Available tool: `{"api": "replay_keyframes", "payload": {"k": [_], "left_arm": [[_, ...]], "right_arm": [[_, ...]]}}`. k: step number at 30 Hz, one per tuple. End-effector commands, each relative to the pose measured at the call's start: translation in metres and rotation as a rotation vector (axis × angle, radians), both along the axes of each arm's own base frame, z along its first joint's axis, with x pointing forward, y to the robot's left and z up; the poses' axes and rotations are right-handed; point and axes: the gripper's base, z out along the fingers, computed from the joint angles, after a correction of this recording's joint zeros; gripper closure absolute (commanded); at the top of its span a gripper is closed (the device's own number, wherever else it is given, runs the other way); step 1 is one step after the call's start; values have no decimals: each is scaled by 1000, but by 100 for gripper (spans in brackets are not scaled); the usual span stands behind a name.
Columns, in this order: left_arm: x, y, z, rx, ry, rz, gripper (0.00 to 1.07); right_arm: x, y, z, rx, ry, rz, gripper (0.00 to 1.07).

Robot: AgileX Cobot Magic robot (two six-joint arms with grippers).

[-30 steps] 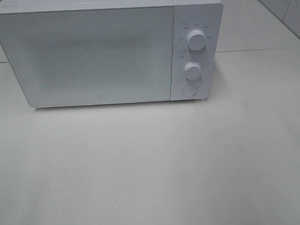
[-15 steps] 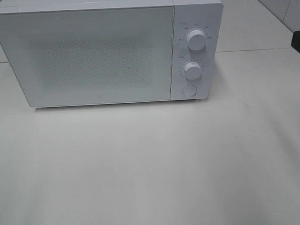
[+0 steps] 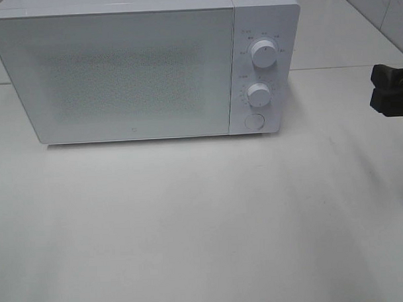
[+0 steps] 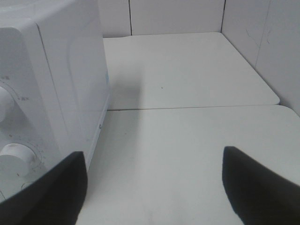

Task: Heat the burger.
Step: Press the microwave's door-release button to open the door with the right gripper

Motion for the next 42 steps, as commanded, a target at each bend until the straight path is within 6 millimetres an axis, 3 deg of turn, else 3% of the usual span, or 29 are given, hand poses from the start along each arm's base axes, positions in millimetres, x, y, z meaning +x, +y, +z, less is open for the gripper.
{"api": "replay_keyframes", "payload": {"k": [1, 21, 30, 38, 42], "left_arm": [[0, 0, 0, -2, -9, 5, 6], [0, 0, 0, -2, -9, 5, 6], [0, 0, 0, -2, -9, 5, 6], [0, 0, 0, -2, -9, 5, 6], [0, 0, 0, -2, -9, 5, 6]], "right_arm": [[3, 4, -3, -14, -19, -10, 31], [-6, 92, -42, -54, 12, 112, 31], [-6, 99, -45, -30, 26, 111, 31], [-6, 99, -45, 209, 48, 57, 36], [-6, 99, -46, 424, 75, 4, 43]]}}
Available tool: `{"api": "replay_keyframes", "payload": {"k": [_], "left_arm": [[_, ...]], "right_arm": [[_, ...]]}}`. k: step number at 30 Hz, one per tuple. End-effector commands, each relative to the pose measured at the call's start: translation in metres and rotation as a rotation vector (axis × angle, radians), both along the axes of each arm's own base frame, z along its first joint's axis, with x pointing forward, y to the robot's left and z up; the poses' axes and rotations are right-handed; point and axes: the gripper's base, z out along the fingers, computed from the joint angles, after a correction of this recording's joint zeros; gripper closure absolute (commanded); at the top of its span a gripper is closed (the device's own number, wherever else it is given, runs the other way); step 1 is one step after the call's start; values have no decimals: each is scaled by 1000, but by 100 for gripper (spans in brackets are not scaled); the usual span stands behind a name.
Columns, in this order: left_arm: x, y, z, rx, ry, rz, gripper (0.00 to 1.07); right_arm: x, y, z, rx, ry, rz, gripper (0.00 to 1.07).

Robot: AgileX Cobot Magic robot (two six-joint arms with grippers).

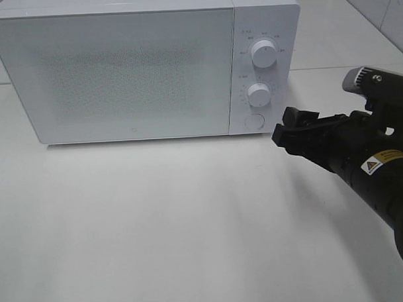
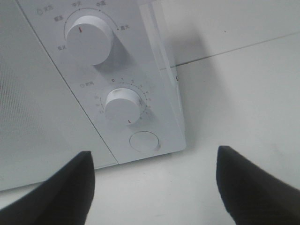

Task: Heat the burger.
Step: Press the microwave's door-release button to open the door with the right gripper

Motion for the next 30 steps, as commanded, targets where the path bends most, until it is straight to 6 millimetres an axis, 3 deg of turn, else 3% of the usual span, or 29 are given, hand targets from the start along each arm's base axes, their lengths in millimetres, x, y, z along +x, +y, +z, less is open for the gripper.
{"api": "replay_keyframes", "payload": {"k": [1, 4, 7, 9, 10, 12, 15, 17, 24, 30], "left_arm": [[0, 0, 0, -2, -9, 5, 6], [0, 0, 0, -2, -9, 5, 6], [0, 0, 0, -2, -9, 5, 6], [0, 0, 0, -2, -9, 5, 6], [0, 0, 0, -2, -9, 5, 6], [0, 0, 0, -2, -9, 5, 6], [0, 0, 0, -2, -9, 5, 6], [0, 0, 0, -2, -9, 5, 6], [0, 0, 0, -2, -9, 5, 6], [0, 0, 0, -2, -9, 5, 6]], "right_arm": [[1, 2, 2, 222, 19, -53, 46], [1, 2, 2, 270, 26, -66, 49], [1, 3, 2, 417, 48, -103, 58], [1, 4, 2, 617, 86, -143, 71], [1, 4, 2, 617, 86, -143, 71], [1, 5, 1, 746, 120, -171, 83], [0, 5, 1, 792, 136, -187, 86], [0, 6, -1, 929, 174, -233, 96], [-1, 6, -4, 1069, 233, -292, 107], [-4, 7, -11, 1109, 317, -349, 107]]}}
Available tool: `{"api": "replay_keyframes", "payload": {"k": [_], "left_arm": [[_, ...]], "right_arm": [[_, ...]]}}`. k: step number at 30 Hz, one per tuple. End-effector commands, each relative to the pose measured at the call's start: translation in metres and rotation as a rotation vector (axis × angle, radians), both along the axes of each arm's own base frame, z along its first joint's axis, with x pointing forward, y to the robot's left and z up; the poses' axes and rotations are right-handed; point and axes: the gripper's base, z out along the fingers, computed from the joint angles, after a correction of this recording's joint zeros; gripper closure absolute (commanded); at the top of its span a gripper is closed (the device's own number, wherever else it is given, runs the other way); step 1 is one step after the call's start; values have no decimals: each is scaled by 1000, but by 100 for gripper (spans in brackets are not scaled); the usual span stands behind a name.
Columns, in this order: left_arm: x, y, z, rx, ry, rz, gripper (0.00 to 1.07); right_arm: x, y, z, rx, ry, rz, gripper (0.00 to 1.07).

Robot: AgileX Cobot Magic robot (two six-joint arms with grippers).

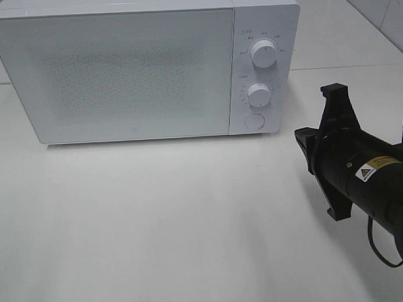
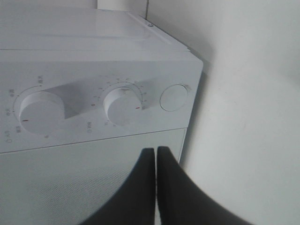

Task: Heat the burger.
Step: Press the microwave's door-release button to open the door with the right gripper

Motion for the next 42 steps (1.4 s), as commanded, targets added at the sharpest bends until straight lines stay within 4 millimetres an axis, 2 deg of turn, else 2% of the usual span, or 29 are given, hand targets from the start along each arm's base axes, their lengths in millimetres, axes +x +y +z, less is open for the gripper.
{"api": "replay_keyframes", "payload": {"k": [1, 10, 33, 37, 42], "left_arm": [[0, 0, 0, -2, -9, 5, 6], [0, 0, 0, -2, -9, 5, 6], [0, 0, 0, -2, -9, 5, 6], [0, 0, 0, -2, -9, 5, 6], [0, 0, 0, -2, -9, 5, 6]], "right_arm": [[0, 3, -2, 30, 38, 3, 107], [8, 12, -2, 51, 59, 6, 107], [46, 43, -27, 41, 97, 0, 107], [48, 44, -30, 44, 104, -13, 107], [55, 34, -32, 43, 114, -61, 107]]}}
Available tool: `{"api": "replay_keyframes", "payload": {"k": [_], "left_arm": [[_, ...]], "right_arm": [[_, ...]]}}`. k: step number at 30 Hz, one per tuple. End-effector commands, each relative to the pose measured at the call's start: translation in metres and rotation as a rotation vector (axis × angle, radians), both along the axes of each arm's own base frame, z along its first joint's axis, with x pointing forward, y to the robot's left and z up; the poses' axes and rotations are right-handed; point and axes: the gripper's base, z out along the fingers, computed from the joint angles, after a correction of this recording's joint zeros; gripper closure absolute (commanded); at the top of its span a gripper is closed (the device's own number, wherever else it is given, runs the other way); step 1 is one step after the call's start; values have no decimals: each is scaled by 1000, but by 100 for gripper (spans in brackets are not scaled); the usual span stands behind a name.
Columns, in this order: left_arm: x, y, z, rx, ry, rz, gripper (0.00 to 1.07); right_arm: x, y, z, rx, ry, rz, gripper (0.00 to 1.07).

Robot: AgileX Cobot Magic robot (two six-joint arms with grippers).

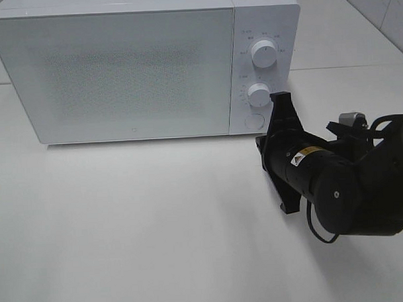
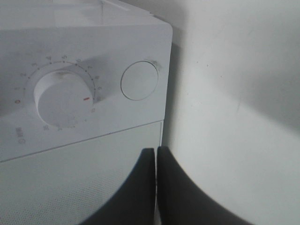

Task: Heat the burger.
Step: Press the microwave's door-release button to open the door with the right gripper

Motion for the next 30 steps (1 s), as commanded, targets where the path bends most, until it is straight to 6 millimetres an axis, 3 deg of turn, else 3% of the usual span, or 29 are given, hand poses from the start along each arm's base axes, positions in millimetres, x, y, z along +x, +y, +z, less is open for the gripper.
{"api": "replay_keyframes", "payload": {"k": [1, 8, 16, 30], "left_arm": [[0, 0, 0, -2, -9, 5, 6], [0, 0, 0, -2, -9, 5, 6], [0, 0, 0, -2, -9, 5, 6], [0, 0, 0, -2, -9, 5, 6]], "right_arm": [[6, -6, 0, 2, 0, -28, 107], [12, -8, 2, 0, -10, -29, 107], [41, -5, -4, 4, -31, -25, 107], [65, -2, -19, 3, 22, -33, 107]]}}
